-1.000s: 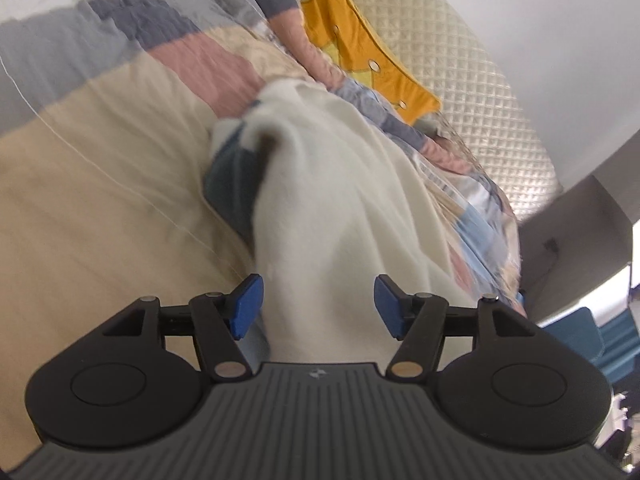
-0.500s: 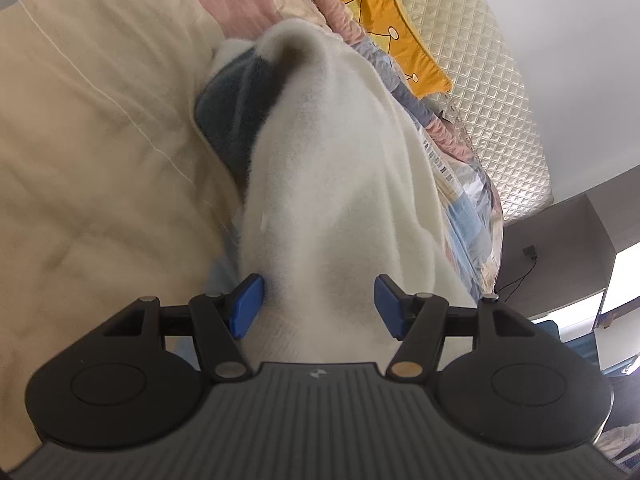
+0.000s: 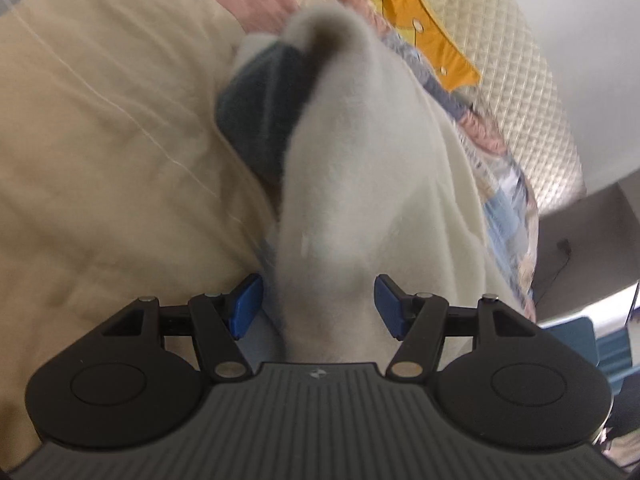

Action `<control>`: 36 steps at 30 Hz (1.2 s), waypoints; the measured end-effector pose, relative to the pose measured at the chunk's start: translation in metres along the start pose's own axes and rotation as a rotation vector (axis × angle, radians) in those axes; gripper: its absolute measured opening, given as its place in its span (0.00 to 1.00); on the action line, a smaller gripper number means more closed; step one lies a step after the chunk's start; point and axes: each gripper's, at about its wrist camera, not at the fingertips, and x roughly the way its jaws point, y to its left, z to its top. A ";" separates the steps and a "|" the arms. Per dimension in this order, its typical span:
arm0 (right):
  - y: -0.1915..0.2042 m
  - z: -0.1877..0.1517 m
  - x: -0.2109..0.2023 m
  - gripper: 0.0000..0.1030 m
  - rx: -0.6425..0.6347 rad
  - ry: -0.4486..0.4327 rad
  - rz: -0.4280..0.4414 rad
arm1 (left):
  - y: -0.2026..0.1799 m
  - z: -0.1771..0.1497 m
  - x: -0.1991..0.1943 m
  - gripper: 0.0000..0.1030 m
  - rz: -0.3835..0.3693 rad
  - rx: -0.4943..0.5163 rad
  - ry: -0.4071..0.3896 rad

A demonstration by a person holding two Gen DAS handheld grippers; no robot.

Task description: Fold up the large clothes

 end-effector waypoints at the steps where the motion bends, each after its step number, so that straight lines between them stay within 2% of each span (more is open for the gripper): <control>1: 0.002 0.001 0.002 0.56 -0.015 0.004 -0.005 | -0.001 0.001 0.006 0.65 0.007 0.009 0.003; 4: 0.003 0.004 0.007 0.56 -0.036 0.008 0.000 | -0.004 0.003 0.015 0.65 0.002 0.026 -0.026; 7: -0.002 0.006 0.010 0.56 -0.026 0.011 0.032 | -0.006 0.005 0.026 0.65 -0.019 0.037 -0.023; 9: -0.001 0.008 0.013 0.55 -0.066 0.025 0.051 | -0.009 0.003 0.031 0.65 -0.013 0.040 -0.028; 11: 0.003 0.011 0.020 0.51 -0.146 0.025 0.039 | -0.013 0.004 0.037 0.64 -0.007 0.054 -0.038; 12: 0.004 0.011 0.022 0.42 -0.171 0.021 0.022 | -0.015 0.005 0.038 0.64 0.000 0.065 -0.040; 14: 0.003 0.012 0.023 0.36 -0.170 0.012 0.015 | -0.019 0.003 0.039 0.56 0.023 0.106 -0.042; 15: 0.002 0.012 0.021 0.28 -0.161 0.006 0.020 | -0.021 0.002 0.038 0.52 0.029 0.122 -0.045; 16: 0.002 0.012 0.018 0.18 -0.158 0.004 0.030 | -0.020 0.002 0.037 0.43 0.026 0.120 -0.046; 17: 0.003 0.011 0.016 0.15 -0.155 0.009 0.049 | -0.017 0.001 0.035 0.39 0.014 0.102 -0.043; 19: 0.010 0.008 0.010 0.12 -0.182 -0.002 0.052 | -0.014 0.003 0.032 0.21 -0.025 0.059 -0.028; 20: 0.015 0.006 0.007 0.11 -0.217 -0.011 0.042 | -0.015 0.003 0.029 0.16 -0.040 0.058 -0.028; 24: 0.033 -0.001 -0.014 0.10 -0.281 -0.074 0.094 | -0.031 0.000 0.009 0.12 -0.079 0.113 -0.047; 30: 0.053 -0.010 -0.061 0.10 -0.361 -0.177 0.188 | -0.049 -0.009 -0.050 0.11 -0.179 0.151 -0.117; 32: 0.059 -0.014 -0.078 0.10 -0.386 -0.218 0.172 | -0.057 -0.005 -0.071 0.11 -0.199 0.174 -0.150; 34: 0.064 -0.016 -0.090 0.10 -0.394 -0.238 0.187 | -0.059 0.001 -0.088 0.11 -0.231 0.158 -0.166; 36: 0.073 -0.018 -0.101 0.10 -0.408 -0.259 0.201 | -0.060 0.001 -0.109 0.11 -0.224 0.136 -0.174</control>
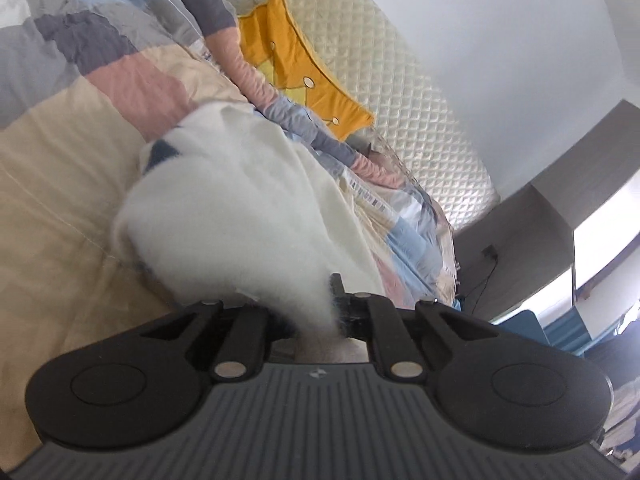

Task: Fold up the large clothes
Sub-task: 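Lift the sweater with both grippers and shake it open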

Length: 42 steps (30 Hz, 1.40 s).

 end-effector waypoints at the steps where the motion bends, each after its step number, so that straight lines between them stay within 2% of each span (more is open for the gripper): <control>1: 0.007 0.002 -0.004 0.10 -0.015 -0.014 0.005 | -0.006 0.001 -0.007 0.11 0.008 0.014 0.000; 4: 0.029 0.009 -0.014 0.10 -0.052 -0.059 0.010 | -0.021 0.005 -0.033 0.11 0.003 0.064 -0.019; 10: 0.066 0.037 -0.046 0.10 -0.128 -0.132 0.036 | -0.050 0.029 -0.085 0.11 -0.034 0.091 -0.055; 16: 0.122 0.086 -0.076 0.10 -0.231 -0.186 0.092 | -0.103 0.072 -0.139 0.11 -0.082 0.115 -0.139; 23: 0.195 0.150 -0.128 0.10 -0.349 -0.252 0.172 | -0.197 0.126 -0.225 0.11 -0.145 0.235 -0.276; 29: 0.256 0.203 -0.187 0.10 -0.436 -0.361 0.231 | -0.289 0.174 -0.303 0.11 -0.200 0.381 -0.358; 32: 0.282 0.227 -0.204 0.10 -0.485 -0.404 0.221 | -0.330 0.196 -0.326 0.11 -0.208 0.425 -0.396; 35: 0.298 0.246 -0.199 0.10 -0.552 -0.410 0.158 | -0.355 0.212 -0.319 0.11 -0.180 0.468 -0.397; 37: 0.291 0.254 -0.181 0.10 -0.534 -0.385 0.134 | -0.354 0.217 -0.299 0.11 -0.155 0.461 -0.388; 42: 0.233 0.241 -0.099 0.10 -0.463 -0.255 0.028 | -0.316 0.208 -0.207 0.11 -0.062 0.444 -0.284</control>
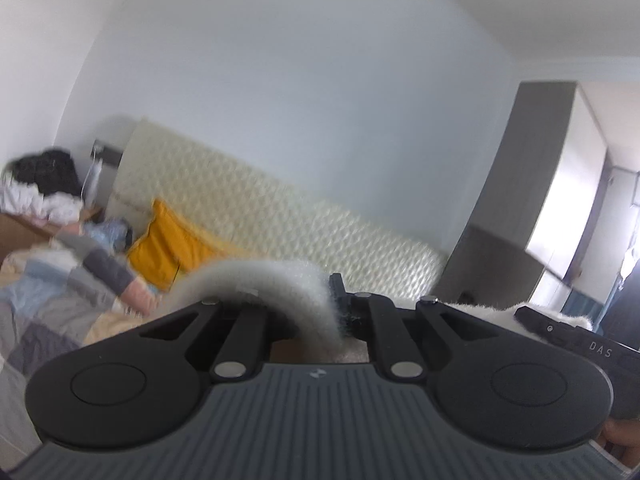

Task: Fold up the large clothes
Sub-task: 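Lift the sweater with both grippers and shake it open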

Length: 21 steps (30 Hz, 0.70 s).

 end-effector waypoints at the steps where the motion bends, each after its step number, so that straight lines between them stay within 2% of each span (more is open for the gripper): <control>1: -0.011 -0.014 0.013 0.10 0.018 0.029 -0.009 | 0.008 -0.012 0.016 0.11 0.008 -0.009 0.022; 7: -0.060 -0.089 0.100 0.10 0.109 0.206 -0.058 | 0.076 -0.088 0.129 0.11 0.098 -0.058 0.170; 10: -0.084 -0.121 0.148 0.10 0.132 0.250 -0.073 | 0.113 -0.123 0.181 0.12 0.127 -0.101 0.223; 15: -0.102 -0.168 0.209 0.10 0.111 0.328 -0.094 | 0.187 -0.179 0.275 0.12 0.182 -0.144 0.257; 16: -0.100 -0.178 0.210 0.10 0.107 0.343 -0.097 | 0.194 -0.187 0.287 0.12 0.192 -0.139 0.261; 21: -0.133 -0.231 0.268 0.10 0.129 0.425 -0.111 | 0.233 -0.228 0.365 0.15 0.224 -0.082 0.290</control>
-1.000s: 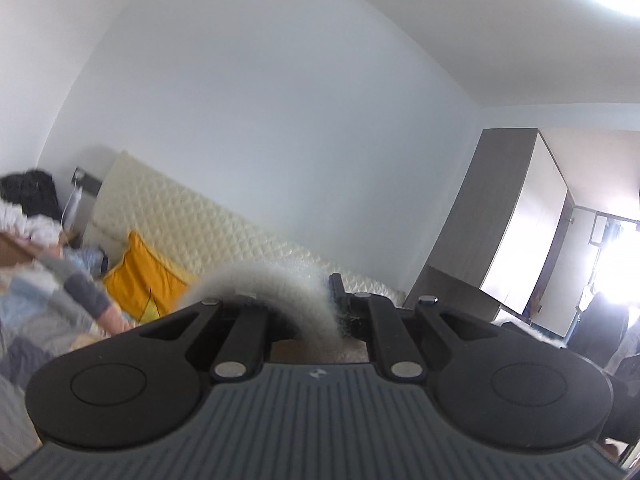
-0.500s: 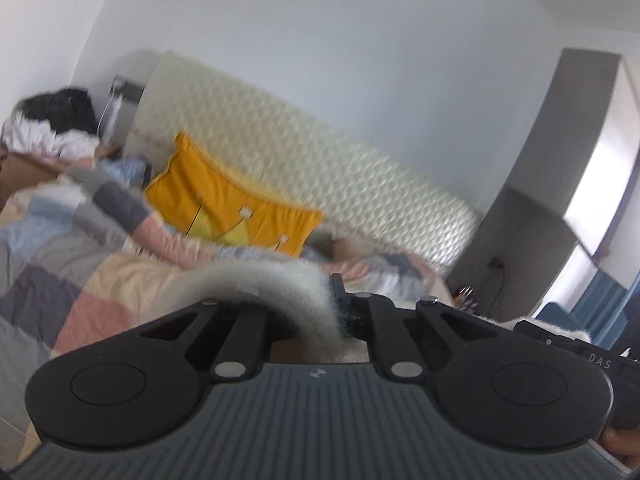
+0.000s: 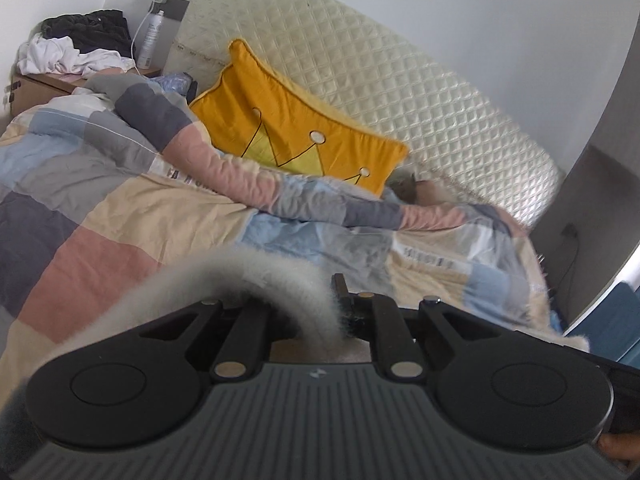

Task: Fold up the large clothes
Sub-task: 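Lift the sweater with both grippers and shake it open, then lower the sweater flat onto the quilt and open both grippers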

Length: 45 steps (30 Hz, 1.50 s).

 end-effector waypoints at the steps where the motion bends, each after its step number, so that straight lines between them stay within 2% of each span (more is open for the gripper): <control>1: -0.008 -0.004 0.019 0.10 0.013 0.014 0.002 | 0.005 -0.003 0.019 0.15 0.007 0.008 0.007; 5: -0.034 -0.025 0.086 0.10 0.047 0.068 0.001 | 0.025 -0.022 0.094 0.15 0.050 0.017 0.068; 9: -0.058 -0.054 0.139 0.10 0.063 0.148 -0.001 | 0.052 -0.053 0.168 0.15 0.093 0.027 0.168; 11: -0.071 -0.065 0.158 0.11 0.088 0.178 0.008 | 0.064 -0.069 0.193 0.15 0.112 0.021 0.203; 14: -0.087 -0.076 0.170 0.11 0.140 0.182 0.050 | 0.074 -0.083 0.209 0.15 0.121 0.014 0.212; 18: -0.086 -0.077 0.170 0.11 0.140 0.175 0.068 | 0.068 -0.079 0.200 0.15 0.120 0.010 0.206; 21: -0.078 -0.076 0.165 0.13 0.104 0.169 0.057 | 0.058 -0.076 0.183 0.15 0.118 0.047 0.207; 23: -0.071 -0.075 0.159 0.20 0.073 0.164 0.053 | 0.052 -0.074 0.173 0.17 0.110 0.070 0.209; 24: -0.066 -0.075 0.155 0.30 0.053 0.167 0.051 | 0.049 -0.074 0.164 0.20 0.102 0.082 0.209; 25: -0.061 -0.075 0.149 0.47 0.032 0.169 0.056 | 0.047 -0.074 0.159 0.30 0.092 0.088 0.211; 26: -0.055 -0.075 0.142 0.55 0.011 0.165 0.074 | 0.045 -0.074 0.151 0.44 0.083 0.091 0.214; 27: -0.049 -0.076 0.134 0.63 -0.007 0.159 0.095 | 0.044 -0.074 0.141 0.50 0.076 0.095 0.209; 28: -0.043 -0.077 0.127 0.65 -0.022 0.153 0.107 | 0.042 -0.075 0.132 0.55 0.070 0.103 0.199; 31: -0.027 -0.081 0.107 0.65 -0.050 0.148 0.107 | 0.035 -0.079 0.106 0.55 0.072 0.151 0.211; 35: -0.015 -0.093 0.084 0.64 -0.070 0.144 0.102 | 0.030 -0.096 0.079 0.55 0.049 0.207 0.267; 39: -0.002 -0.112 0.074 0.61 -0.105 0.182 0.095 | 0.025 -0.122 0.068 0.55 0.079 0.281 0.310; 41: 0.007 -0.121 0.076 0.52 -0.161 0.202 0.075 | 0.023 -0.129 0.072 0.55 0.088 0.294 0.318; 43: 0.013 -0.129 0.085 0.41 -0.220 0.213 0.020 | 0.021 -0.133 0.079 0.55 0.111 0.314 0.310; 45: 0.014 -0.132 0.094 0.36 -0.247 0.181 -0.032 | 0.020 -0.136 0.089 0.54 0.128 0.319 0.296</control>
